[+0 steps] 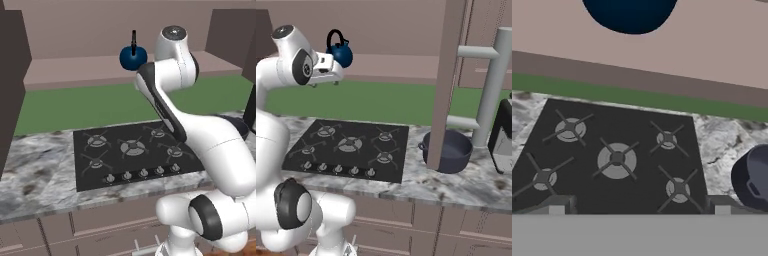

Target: Pick the kettle from the cabinet and place it on a stove burner. Then pick the pot from the counter and place it on another stove burner. Finally, turn both burners on.

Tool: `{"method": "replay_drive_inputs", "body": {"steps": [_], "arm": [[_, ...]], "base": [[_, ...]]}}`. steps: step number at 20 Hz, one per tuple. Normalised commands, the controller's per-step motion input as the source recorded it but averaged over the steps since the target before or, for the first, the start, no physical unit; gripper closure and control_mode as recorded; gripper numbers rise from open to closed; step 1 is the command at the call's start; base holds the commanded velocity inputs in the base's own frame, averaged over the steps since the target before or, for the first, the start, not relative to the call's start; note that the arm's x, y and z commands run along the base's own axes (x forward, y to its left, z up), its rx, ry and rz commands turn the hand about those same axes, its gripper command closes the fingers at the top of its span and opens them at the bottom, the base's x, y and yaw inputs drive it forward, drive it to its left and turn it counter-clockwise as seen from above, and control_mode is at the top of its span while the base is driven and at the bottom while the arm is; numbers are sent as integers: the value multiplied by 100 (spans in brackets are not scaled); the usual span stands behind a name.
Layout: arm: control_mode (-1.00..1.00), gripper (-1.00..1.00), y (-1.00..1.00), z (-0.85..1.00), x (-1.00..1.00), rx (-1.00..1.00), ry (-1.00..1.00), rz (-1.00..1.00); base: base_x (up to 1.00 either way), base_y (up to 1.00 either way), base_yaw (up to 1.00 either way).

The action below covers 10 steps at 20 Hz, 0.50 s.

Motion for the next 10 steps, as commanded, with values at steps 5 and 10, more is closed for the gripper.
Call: {"method": "replay_drive_inputs", "body": {"steps": [5, 10], "arm": [[-100, -100, 15, 30, 17, 0, -4, 0], [-100, -100, 13, 28, 18, 0, -4, 0]], "base": [[0, 0, 0], [0, 0, 0]]}}
